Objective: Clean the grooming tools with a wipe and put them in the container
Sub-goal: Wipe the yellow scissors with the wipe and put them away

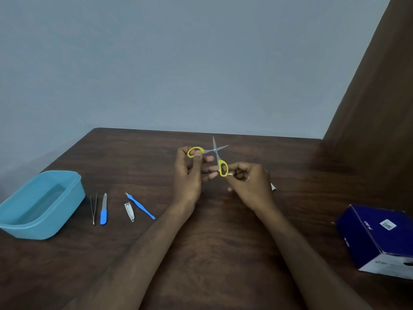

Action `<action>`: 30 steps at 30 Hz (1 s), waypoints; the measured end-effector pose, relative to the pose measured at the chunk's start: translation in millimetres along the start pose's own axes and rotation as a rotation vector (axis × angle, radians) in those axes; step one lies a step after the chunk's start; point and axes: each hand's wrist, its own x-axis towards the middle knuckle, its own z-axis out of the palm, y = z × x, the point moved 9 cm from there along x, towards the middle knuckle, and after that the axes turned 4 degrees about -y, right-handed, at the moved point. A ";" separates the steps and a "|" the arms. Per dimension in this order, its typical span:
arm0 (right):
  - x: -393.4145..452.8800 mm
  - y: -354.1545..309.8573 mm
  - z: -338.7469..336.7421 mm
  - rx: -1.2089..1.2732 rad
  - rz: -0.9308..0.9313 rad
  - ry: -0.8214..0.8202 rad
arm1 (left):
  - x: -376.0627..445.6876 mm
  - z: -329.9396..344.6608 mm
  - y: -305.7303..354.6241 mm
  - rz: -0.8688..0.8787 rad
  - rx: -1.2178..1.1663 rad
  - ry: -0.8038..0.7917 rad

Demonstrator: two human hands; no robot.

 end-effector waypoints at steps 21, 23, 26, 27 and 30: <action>-5.9 24.7 14.1 0.297 0.246 0.093 | 1.0 -4.6 -12.9 0.028 0.435 -0.019; -5.6 25.1 11.6 0.328 0.247 0.105 | 2.5 -3.2 -16.5 -0.003 0.387 -0.037; -4.8 23.2 10.1 0.360 0.231 0.106 | 3.1 -6.5 -17.1 -0.022 0.270 0.003; -4.5 22.9 11.5 0.354 0.216 0.091 | 3.3 -9.3 -14.0 0.003 0.261 0.038; -3.8 20.8 16.9 0.245 0.145 0.035 | 3.3 -16.7 2.2 0.143 0.301 0.111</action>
